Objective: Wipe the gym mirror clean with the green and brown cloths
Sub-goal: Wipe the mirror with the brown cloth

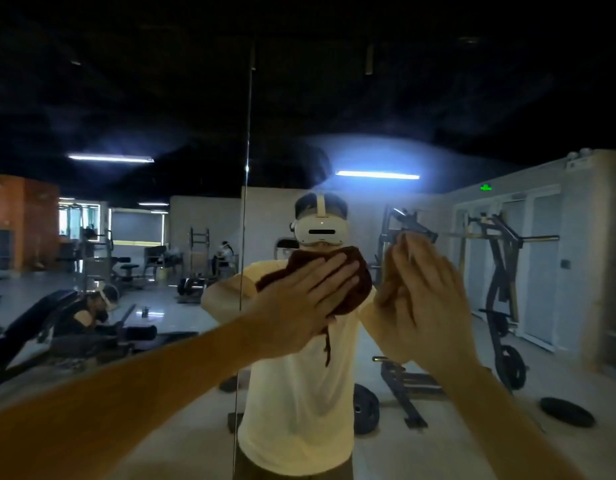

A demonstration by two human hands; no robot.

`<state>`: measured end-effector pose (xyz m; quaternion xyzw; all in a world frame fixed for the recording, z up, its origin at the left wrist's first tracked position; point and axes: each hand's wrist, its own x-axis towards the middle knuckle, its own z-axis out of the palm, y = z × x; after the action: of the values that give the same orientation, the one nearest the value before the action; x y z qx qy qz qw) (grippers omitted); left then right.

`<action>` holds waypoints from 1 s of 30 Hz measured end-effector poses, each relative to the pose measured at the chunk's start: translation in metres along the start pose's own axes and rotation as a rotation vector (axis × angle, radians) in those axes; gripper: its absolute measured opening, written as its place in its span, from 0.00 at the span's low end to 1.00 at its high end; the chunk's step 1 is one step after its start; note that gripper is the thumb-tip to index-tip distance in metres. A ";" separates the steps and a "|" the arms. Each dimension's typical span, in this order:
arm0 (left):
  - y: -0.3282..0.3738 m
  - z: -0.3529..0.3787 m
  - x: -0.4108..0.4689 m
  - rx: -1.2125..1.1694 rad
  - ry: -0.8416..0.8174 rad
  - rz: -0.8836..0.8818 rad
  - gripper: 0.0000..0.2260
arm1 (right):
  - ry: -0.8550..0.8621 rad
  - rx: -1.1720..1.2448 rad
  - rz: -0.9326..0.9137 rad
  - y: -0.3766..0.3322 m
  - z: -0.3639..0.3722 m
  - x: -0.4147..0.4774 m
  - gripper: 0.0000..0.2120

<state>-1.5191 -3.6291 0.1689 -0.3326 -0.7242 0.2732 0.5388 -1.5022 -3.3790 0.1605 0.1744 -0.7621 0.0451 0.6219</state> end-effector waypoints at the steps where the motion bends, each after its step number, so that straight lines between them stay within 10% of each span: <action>1: -0.021 -0.005 0.010 0.024 0.006 -0.017 0.30 | 0.012 -0.012 0.029 0.007 -0.006 0.012 0.28; 8: -0.119 -0.051 0.110 -0.022 0.193 -0.771 0.30 | 0.037 -0.121 0.136 0.042 0.006 0.040 0.31; 18: 0.003 -0.017 0.065 0.128 -0.130 0.119 0.37 | -0.068 -0.110 0.005 0.065 -0.003 0.031 0.30; 26: -0.097 -0.054 0.167 -0.053 0.229 -0.766 0.30 | -0.082 -0.079 -0.081 0.075 -0.006 0.031 0.30; 30: -0.015 -0.028 0.163 -0.011 0.188 -0.481 0.28 | -0.047 0.126 -0.070 0.083 -0.007 0.033 0.27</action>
<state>-1.5274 -3.5111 0.2851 -0.1776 -0.7306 0.1010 0.6515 -1.5281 -3.3061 0.2059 0.2407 -0.7656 0.0671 0.5928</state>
